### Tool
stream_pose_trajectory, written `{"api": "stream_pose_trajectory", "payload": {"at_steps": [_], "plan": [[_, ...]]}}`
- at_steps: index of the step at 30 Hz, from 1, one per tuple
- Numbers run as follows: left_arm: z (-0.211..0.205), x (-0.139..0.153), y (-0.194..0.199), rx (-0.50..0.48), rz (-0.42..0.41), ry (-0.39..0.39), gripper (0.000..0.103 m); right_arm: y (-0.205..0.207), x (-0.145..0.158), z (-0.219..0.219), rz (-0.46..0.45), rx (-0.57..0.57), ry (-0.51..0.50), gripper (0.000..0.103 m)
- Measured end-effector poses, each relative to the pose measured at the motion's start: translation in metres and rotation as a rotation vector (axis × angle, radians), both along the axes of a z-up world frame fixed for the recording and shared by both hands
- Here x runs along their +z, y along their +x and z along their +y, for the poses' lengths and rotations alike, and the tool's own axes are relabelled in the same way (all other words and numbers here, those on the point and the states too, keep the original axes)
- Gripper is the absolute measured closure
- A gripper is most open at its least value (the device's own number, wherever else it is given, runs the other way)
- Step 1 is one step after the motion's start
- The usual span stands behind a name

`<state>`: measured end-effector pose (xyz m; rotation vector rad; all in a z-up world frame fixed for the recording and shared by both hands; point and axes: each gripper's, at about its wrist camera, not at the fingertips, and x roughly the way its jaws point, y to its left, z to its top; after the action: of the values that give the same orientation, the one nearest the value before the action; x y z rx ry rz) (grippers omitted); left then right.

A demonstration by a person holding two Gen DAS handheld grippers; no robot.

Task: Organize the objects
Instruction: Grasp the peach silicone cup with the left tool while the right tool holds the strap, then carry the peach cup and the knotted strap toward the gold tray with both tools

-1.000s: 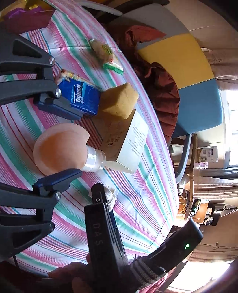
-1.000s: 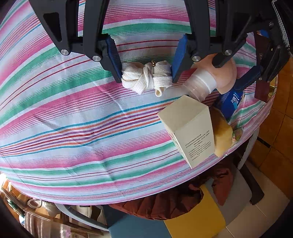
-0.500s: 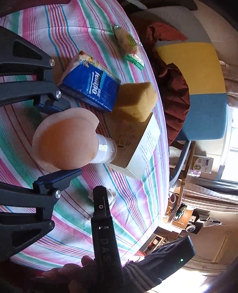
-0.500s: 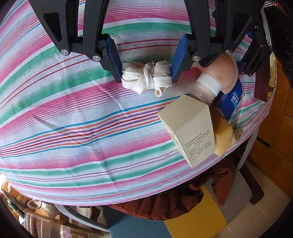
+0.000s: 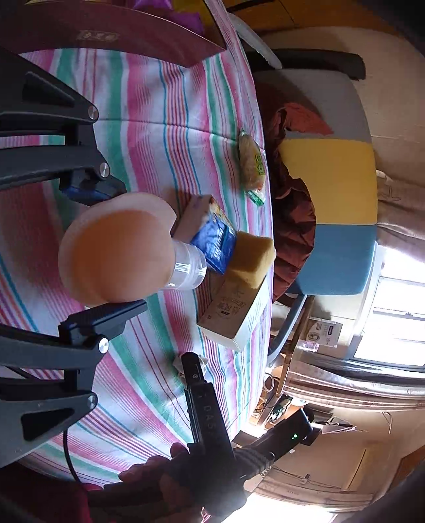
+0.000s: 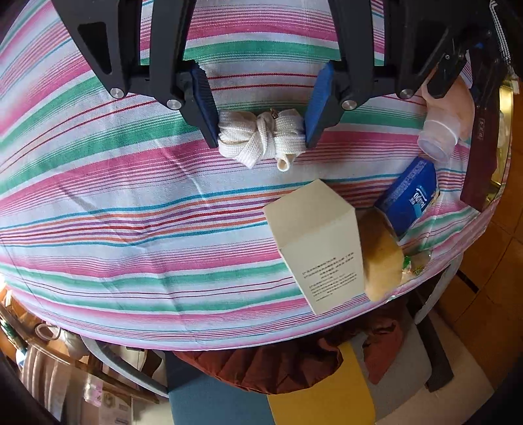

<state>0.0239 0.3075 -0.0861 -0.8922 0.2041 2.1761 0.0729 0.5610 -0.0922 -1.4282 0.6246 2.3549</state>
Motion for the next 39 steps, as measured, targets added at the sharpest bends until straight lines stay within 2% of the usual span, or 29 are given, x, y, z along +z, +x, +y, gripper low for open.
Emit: {"api": "stream_pose_trajectory", "payload": {"at_steps": [3,6,11,14,19,23,25,29,39], "plan": [[-0.018,-0.004,-0.001,0.047,-0.036,0.009,0.051,-0.003,0.001,-0.010,0.010,0.043,0.005,0.051],[-0.031,-0.008,0.010,0.047,-0.050,0.022,0.051,-0.007,0.000,-0.021,0.019,0.094,0.018,0.051],[-0.038,-0.006,0.039,-0.025,0.029,0.021,0.053,-0.011,0.001,-0.035,0.030,0.157,0.029,0.051],[-0.045,-0.002,0.037,-0.013,0.005,0.020,0.054,-0.011,-0.002,-0.035,0.041,0.155,0.010,0.051],[-0.071,0.017,0.039,0.027,-0.003,0.092,0.054,-0.008,-0.001,-0.031,0.075,0.143,-0.061,0.051],[-0.093,0.041,0.039,0.058,0.024,0.156,0.054,-0.010,-0.001,-0.038,0.072,0.167,-0.050,0.051],[-0.103,0.048,0.035,0.092,0.025,0.167,0.054,-0.009,-0.001,-0.041,0.069,0.176,-0.043,0.051],[-0.126,0.051,0.018,0.186,-0.030,0.190,0.054,-0.011,-0.002,-0.042,0.074,0.180,-0.050,0.051],[-0.185,0.047,-0.026,0.377,-0.128,0.189,0.054,-0.011,0.009,-0.055,0.131,0.246,-0.056,0.051]]}}
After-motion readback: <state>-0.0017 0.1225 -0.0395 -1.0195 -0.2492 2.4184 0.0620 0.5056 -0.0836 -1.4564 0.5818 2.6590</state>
